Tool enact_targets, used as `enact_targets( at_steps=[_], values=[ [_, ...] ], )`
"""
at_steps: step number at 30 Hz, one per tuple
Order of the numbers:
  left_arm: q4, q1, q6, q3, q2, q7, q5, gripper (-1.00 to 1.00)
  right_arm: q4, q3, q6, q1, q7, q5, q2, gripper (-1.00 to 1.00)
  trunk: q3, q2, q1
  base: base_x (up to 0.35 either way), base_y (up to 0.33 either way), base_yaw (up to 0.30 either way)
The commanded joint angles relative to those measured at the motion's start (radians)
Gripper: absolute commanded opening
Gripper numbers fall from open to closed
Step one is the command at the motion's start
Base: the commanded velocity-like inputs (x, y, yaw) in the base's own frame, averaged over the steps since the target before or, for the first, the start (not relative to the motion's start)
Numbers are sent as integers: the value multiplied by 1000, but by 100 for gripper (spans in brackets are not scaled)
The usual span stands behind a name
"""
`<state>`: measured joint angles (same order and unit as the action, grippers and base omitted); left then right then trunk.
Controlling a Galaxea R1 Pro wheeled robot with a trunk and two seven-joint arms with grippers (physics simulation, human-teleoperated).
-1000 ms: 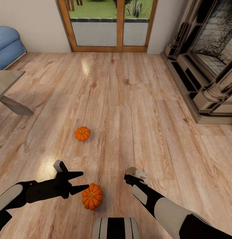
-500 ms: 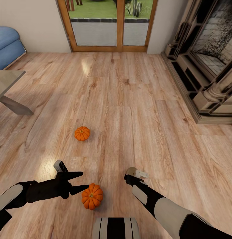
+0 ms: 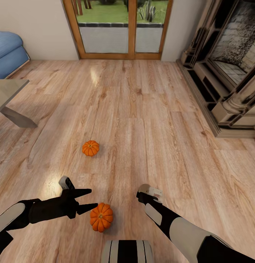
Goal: Place each of the two pumpkins and all three candles from the living room inside a cabinet in the living room (use any cabinet), then make sure every cabinet is closed, and position the cauldron so it is next to a table in the living room.
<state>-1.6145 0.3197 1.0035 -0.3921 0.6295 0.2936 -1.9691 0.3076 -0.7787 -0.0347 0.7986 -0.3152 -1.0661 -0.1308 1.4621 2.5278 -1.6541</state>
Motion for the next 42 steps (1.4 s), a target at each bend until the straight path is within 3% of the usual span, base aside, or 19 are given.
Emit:
enact_targets(
  at_steps=[1, 24, 29, 36, 42],
  values=[
    [1, 1, 0, -2, 1, 10, 7, 100, 1, -8, -4, 1, -5, -12, 0, -100, -3, 0, 1, 0, 0, 0],
    [14, 1, -5, 0, 0, -2, 15, 100, 1, -5, 13, 1, -10, -12, 1, -100, -92, -5, 11, 0, 0, 0],
    [15, 1, -5, 4, 0, -4, 15, 100, 1, -4, 43, 1, -14, -12, 4, -100, -112, -7, 13, 0, 0, 0],
    [16, 1, -5, 11, -1, -51, 13, 100, 5, -4, 75, 1, -15, -13, 7, -100, -139, -8, 16, 0, 0, 0],
    [16, 1, -6, 12, -1, -60, 14, 100, 16, -1, 166, 1, -16, -12, 7, -100, -162, -10, 19, 0, 0, 0]
  ],
)
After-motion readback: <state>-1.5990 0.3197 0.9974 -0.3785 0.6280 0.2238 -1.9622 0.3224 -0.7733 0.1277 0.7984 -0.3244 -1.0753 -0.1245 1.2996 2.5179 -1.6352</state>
